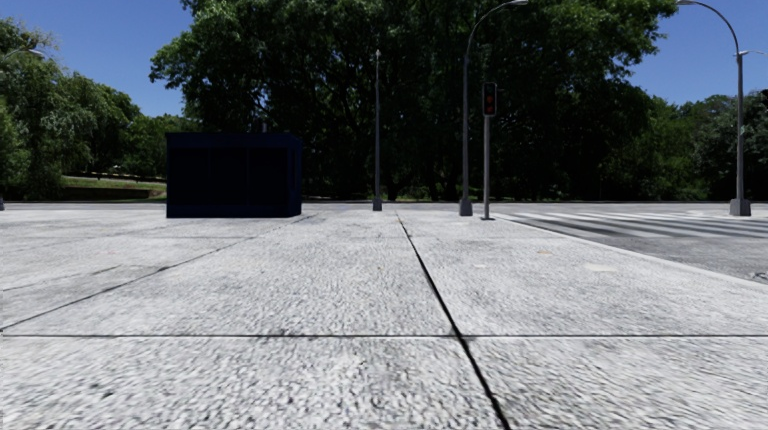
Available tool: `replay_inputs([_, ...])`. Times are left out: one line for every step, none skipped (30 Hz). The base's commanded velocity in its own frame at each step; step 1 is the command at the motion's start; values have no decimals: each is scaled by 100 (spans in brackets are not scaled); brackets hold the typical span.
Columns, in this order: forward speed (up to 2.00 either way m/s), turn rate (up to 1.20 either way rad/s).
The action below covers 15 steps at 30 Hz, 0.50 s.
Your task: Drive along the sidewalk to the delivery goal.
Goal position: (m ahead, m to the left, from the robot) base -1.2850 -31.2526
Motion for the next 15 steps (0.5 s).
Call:
replay_inputs([200,0])
replay_inputs([200,0])
replay_inputs([200,0])
replay_inputs([200,0])
replay_inputs([200,0])
replay_inputs([200,0])
replay_inputs([200,0])
replay_inputs([200,0])
replay_inputs([200,0])
replay_inputs([200,0])
replay_inputs([200,0])
replay_inputs([200,0])
replay_inputs([200,0])
replay_inputs([200,0])
replay_inputs([200,0])
